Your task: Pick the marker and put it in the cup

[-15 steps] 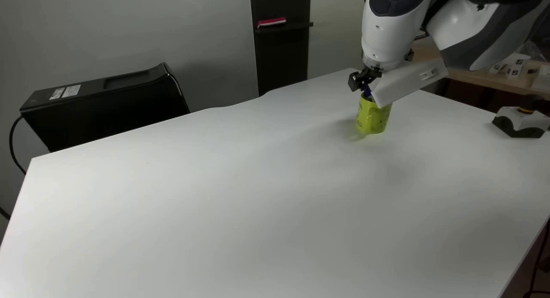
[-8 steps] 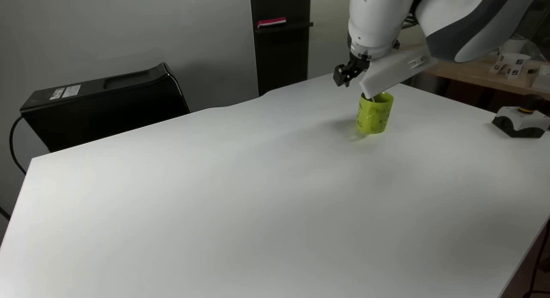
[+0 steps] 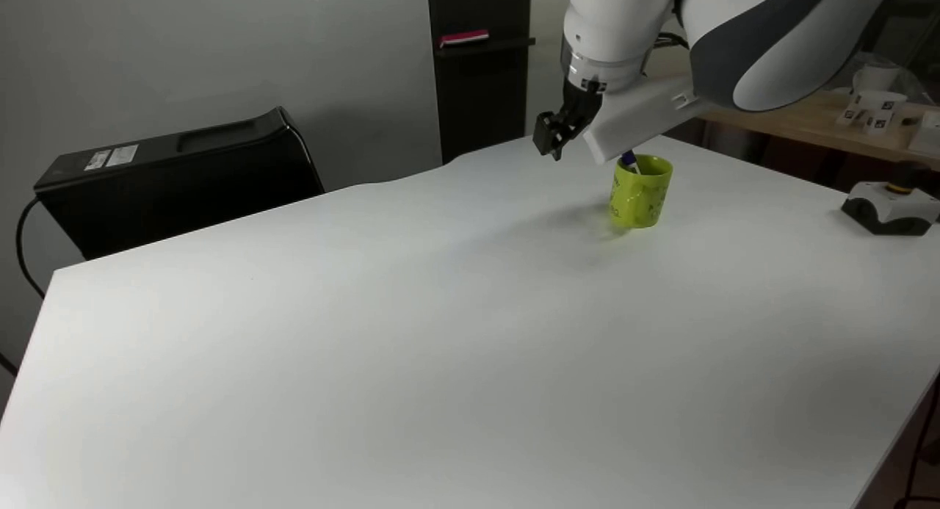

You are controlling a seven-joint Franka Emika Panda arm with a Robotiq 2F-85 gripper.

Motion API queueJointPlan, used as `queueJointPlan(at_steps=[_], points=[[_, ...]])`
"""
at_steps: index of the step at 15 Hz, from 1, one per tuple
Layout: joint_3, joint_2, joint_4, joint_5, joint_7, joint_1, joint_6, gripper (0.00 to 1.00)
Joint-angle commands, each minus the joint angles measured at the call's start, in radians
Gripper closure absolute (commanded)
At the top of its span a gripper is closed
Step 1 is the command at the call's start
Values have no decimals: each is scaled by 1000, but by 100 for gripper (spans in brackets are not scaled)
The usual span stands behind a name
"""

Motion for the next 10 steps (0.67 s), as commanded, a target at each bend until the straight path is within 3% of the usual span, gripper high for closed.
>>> queueJointPlan(at_steps=[1, 5, 10], points=[[216, -114, -45, 132, -200, -158, -59, 0], [509, -144, -42, 393, -481, -375, -157, 0], [709, -136, 9, 746, -826, -513, -323, 0]])
